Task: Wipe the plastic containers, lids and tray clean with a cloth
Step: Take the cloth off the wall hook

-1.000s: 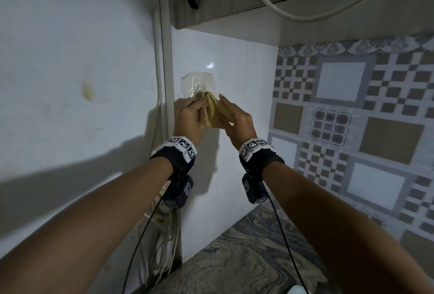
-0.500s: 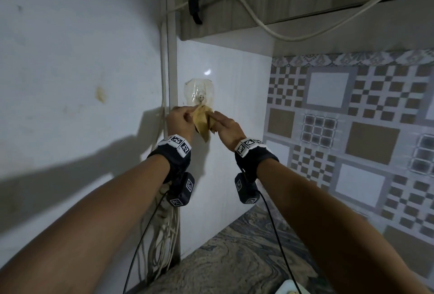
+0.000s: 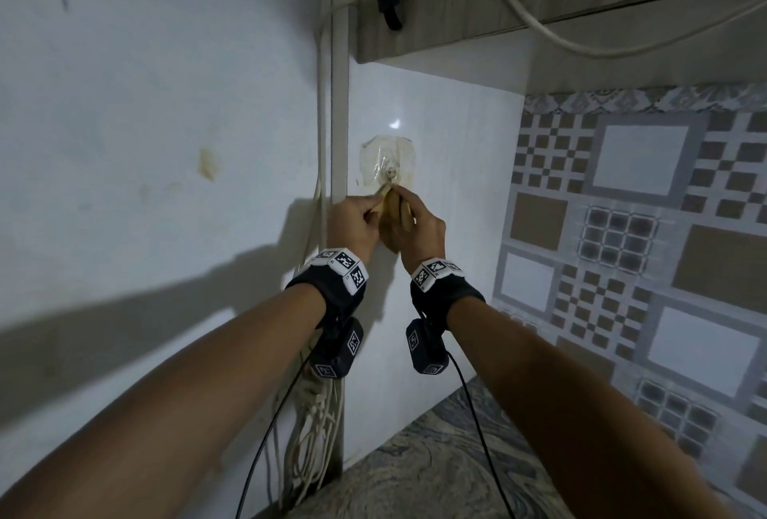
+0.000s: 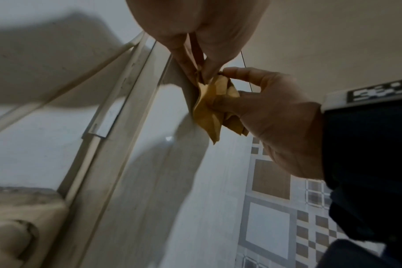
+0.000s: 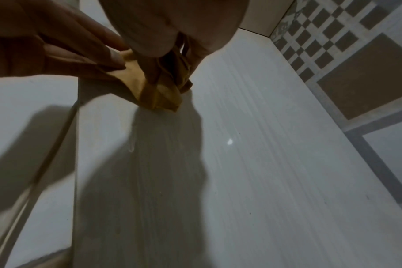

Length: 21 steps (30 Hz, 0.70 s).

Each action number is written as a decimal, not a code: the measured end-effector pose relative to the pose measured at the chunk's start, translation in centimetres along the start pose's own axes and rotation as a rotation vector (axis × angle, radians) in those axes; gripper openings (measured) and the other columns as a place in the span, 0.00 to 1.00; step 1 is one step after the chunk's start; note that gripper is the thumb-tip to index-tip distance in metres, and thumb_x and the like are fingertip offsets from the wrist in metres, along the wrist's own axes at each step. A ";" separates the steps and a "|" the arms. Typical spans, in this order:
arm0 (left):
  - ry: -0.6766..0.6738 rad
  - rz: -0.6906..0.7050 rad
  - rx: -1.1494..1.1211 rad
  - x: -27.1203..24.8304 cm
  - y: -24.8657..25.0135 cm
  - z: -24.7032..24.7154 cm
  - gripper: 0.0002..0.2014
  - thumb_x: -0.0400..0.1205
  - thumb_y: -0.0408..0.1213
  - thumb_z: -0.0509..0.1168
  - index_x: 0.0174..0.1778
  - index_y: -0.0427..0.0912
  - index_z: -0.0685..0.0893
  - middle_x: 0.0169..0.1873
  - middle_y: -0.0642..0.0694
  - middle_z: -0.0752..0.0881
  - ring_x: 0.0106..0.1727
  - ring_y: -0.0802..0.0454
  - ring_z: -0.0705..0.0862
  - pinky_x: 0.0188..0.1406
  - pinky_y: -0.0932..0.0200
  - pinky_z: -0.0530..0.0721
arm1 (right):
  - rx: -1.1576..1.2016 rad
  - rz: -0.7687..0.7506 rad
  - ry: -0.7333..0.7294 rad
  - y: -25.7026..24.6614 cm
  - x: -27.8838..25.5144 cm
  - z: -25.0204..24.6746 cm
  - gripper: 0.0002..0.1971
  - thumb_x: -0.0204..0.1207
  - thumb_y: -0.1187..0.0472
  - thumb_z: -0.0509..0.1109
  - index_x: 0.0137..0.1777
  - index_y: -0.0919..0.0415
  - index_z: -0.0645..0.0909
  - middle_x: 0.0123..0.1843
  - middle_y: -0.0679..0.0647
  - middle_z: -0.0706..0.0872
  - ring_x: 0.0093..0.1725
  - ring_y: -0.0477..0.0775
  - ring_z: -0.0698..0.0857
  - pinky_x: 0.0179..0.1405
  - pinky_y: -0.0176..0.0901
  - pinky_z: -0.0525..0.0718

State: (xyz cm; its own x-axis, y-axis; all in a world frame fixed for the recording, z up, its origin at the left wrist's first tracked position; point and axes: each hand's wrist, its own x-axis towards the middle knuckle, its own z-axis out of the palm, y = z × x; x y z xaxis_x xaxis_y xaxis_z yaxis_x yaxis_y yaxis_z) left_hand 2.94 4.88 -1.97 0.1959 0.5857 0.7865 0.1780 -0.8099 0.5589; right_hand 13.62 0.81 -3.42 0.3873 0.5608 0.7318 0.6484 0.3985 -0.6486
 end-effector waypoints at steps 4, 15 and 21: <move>0.041 0.028 -0.081 1.1 0.7 0.6 0.19 0.79 0.17 0.62 0.63 0.35 0.85 0.58 0.39 0.87 0.58 0.51 0.85 0.59 0.75 0.78 | 0.100 -0.012 0.054 -0.8 0.8 -0.6 0.20 0.78 0.64 0.69 0.70 0.57 0.81 0.54 0.52 0.88 0.54 0.57 0.88 0.60 0.54 0.87; -0.020 -0.015 -0.263 -1.9 3.6 3.2 0.15 0.78 0.20 0.68 0.60 0.33 0.87 0.55 0.44 0.88 0.53 0.55 0.87 0.51 0.83 0.77 | 0.096 0.008 0.126 0.6 -2.8 -6.3 0.23 0.79 0.75 0.67 0.72 0.58 0.79 0.63 0.47 0.85 0.56 0.27 0.83 0.60 0.28 0.83; -0.235 -0.151 -0.349 -12.8 3.0 7.5 0.16 0.77 0.22 0.69 0.60 0.35 0.87 0.53 0.46 0.88 0.47 0.57 0.85 0.47 0.79 0.80 | -0.158 0.177 0.099 4.4 -14.2 -12.1 0.25 0.76 0.72 0.67 0.72 0.55 0.79 0.64 0.48 0.86 0.62 0.45 0.84 0.67 0.43 0.82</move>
State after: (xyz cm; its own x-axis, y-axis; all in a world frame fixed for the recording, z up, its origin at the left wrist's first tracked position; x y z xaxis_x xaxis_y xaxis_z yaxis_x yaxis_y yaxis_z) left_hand 8.24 -4.88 -12.35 0.4133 0.6570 0.6305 -0.1068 -0.6527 0.7501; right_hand 18.92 -14.19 -14.17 0.5612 0.5349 0.6316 0.6559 0.1780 -0.7335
